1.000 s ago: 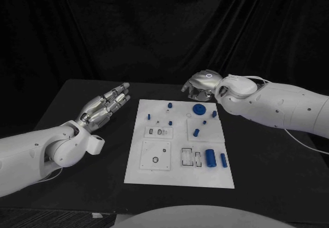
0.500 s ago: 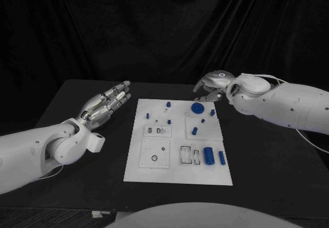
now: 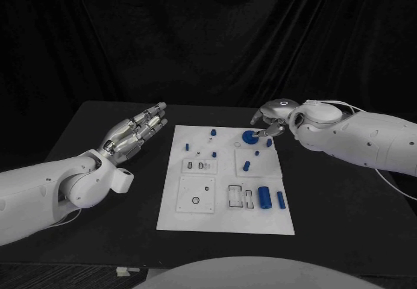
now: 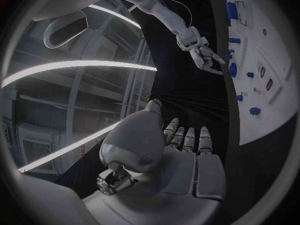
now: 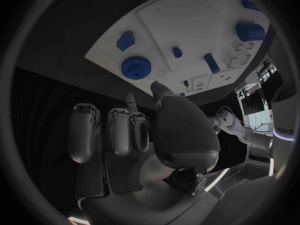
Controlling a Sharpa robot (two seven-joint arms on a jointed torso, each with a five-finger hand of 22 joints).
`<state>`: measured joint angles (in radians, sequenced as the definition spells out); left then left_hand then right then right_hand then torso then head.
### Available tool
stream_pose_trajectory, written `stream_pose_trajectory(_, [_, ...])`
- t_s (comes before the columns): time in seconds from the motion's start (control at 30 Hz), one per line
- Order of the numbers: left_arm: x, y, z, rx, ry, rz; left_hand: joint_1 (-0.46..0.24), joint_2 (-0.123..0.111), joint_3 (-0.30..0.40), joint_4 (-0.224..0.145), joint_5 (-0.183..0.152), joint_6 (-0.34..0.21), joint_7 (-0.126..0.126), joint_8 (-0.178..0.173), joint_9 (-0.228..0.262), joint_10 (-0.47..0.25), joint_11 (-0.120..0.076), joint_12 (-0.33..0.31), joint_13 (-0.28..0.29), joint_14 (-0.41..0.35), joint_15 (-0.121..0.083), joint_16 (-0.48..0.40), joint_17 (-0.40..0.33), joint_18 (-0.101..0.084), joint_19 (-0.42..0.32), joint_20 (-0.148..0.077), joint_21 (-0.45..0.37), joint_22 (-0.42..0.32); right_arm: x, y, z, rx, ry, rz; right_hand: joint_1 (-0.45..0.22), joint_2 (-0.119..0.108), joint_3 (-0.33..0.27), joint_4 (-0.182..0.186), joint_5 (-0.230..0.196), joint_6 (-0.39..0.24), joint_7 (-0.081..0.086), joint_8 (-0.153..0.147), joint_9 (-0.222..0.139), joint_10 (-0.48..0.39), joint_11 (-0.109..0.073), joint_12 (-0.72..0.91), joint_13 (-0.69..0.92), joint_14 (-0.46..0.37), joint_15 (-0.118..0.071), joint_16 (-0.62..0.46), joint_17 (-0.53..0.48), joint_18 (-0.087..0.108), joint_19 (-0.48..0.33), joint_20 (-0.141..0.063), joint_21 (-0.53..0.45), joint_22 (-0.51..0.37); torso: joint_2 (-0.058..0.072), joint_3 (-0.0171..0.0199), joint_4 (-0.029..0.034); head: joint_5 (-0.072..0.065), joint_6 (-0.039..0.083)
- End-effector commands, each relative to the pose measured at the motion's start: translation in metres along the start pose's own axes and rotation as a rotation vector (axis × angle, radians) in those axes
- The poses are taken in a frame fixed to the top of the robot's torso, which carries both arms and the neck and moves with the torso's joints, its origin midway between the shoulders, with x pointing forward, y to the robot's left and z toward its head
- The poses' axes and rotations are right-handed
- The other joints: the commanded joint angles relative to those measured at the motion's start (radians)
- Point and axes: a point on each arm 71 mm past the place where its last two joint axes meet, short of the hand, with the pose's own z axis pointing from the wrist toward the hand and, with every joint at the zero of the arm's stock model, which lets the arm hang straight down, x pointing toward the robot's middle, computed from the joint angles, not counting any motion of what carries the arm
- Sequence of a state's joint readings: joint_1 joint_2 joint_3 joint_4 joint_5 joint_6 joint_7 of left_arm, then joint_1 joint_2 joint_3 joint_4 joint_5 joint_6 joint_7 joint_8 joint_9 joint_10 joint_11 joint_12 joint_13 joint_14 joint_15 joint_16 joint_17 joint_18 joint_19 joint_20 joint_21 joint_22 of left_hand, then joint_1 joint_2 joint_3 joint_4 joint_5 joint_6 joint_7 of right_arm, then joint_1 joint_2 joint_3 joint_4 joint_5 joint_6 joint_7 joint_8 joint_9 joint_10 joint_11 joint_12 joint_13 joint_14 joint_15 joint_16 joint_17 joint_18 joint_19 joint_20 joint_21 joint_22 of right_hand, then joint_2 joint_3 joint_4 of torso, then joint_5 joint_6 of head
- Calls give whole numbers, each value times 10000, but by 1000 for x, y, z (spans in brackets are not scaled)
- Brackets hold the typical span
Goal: Assemble the parts on the task board
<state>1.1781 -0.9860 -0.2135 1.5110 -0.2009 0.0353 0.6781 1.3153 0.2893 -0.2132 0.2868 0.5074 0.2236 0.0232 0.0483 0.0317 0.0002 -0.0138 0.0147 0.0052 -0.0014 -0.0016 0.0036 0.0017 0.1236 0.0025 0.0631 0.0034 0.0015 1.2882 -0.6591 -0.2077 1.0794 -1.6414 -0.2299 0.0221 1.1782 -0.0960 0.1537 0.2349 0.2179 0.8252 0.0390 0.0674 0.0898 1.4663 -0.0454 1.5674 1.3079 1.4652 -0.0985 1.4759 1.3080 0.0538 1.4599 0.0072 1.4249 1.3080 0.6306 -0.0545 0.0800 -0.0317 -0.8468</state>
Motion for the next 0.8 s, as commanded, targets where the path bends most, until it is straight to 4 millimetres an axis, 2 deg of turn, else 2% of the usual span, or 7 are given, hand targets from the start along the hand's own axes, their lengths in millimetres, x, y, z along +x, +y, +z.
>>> stream_pose_trajectory(0.03, [2,-5,0,720,153,-129,105,-24,68,18,59,2,-20,29,1,11,16,52,1,14,58,-36,-17,106,-25,67,-34,-15,7,-2,0,440,304,49,217,-10,25,-171,-111,-65,2,38,37,1045,-9,34,2629,644,-89,-37,707,-31,69,-4,-58,1017,-1,-3,-2,23,-20])
stream_pose_trajectory(0.33, [1,-4,0,695,184,-158,127,-25,87,11,82,-12,-25,29,-1,10,11,49,0,14,76,-36,-17,116,-25,89,-34,-15,15,0,4,449,324,68,477,42,68,-425,109,-99,35,44,70,1045,15,34,2629,651,-120,-73,678,-32,80,-32,-65,1038,-2,-1,-5,13,10])
stream_pose_trajectory(0.8, [1,-4,0,631,242,-208,178,-34,125,-3,133,-36,-32,32,-2,9,0,46,-1,14,143,-36,-17,121,-25,156,-34,-15,19,3,10,397,352,42,482,70,60,-458,238,-87,60,62,91,1045,27,34,2629,648,-117,-96,650,-16,47,-36,-122,992,-5,1,-6,8,-10])
